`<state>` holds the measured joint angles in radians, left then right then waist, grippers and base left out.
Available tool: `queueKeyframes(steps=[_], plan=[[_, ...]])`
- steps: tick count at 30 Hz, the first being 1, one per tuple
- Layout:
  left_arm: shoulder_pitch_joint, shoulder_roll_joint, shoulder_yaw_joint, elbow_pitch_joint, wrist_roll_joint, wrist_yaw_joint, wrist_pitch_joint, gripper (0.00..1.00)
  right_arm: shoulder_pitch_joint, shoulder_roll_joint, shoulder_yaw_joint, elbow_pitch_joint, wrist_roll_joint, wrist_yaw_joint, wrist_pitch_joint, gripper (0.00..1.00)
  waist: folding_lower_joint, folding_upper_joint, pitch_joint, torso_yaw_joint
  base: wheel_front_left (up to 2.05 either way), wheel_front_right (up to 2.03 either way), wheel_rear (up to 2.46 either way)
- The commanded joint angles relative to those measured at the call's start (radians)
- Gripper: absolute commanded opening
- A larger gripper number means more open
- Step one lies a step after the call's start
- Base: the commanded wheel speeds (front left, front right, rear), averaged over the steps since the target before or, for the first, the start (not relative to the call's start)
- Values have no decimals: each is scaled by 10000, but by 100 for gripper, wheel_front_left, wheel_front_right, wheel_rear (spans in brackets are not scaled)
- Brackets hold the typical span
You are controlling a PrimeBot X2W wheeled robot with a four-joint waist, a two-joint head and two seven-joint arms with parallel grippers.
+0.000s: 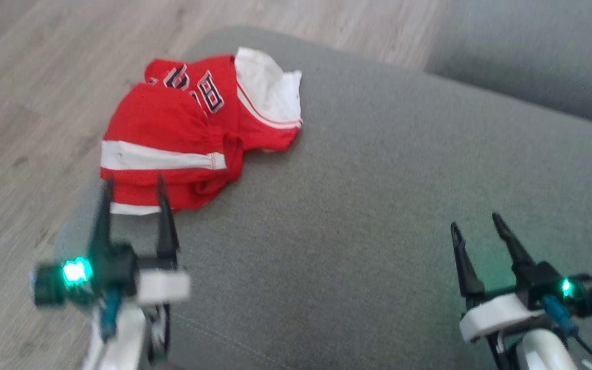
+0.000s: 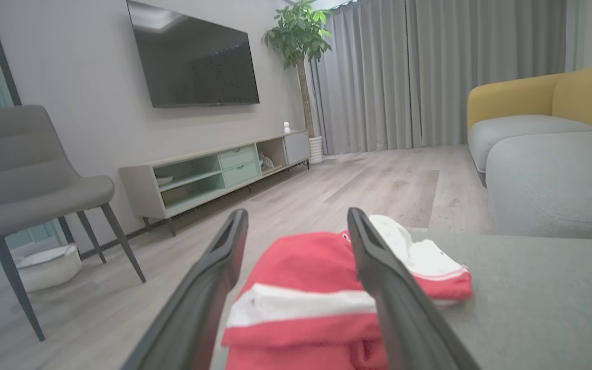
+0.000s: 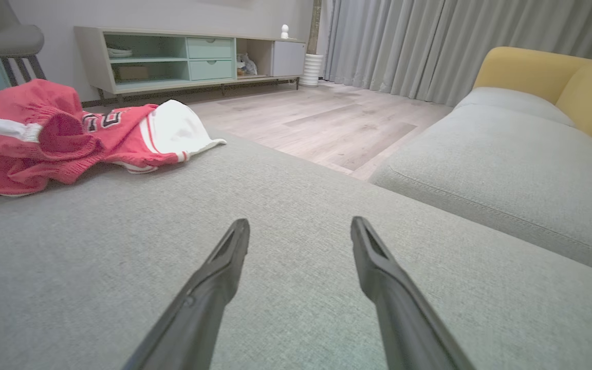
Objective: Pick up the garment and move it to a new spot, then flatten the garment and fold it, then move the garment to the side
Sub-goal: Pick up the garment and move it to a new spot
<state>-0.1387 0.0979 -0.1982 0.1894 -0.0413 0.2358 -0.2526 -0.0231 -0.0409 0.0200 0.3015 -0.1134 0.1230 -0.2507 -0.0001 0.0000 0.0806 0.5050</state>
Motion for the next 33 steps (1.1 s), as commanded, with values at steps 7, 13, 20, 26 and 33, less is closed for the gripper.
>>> queueKeyframes(steps=[7,13,20,26,33], plan=[[-3539,462,751,2189,-277,-779,-90,100,-1064,-566,114,-691,-678,77,-111,100,1,0,1658,-523,0,0,0],[-6156,357,897,5932,-740,-1141,1349,100,-1416,-1235,128,-944,-746,77,-111,100,1,0,2745,-937,0,0,0],[-7398,345,893,9152,-1052,-1451,2928,100,-1784,-1572,208,-1076,-678,77,-111,100,1,0,3459,-1343,0,0,0],[-7599,305,797,9936,-1098,-1533,1888,0,-1904,-1478,114,-1041,-649,77,-111,100,1,0,3441,-1417,0,0,0],[-8009,573,628,9456,-903,-1311,198,0,-1846,-847,-119,-893,-388,77,-111,100,1,0,2569,-1600,0,0,0]])
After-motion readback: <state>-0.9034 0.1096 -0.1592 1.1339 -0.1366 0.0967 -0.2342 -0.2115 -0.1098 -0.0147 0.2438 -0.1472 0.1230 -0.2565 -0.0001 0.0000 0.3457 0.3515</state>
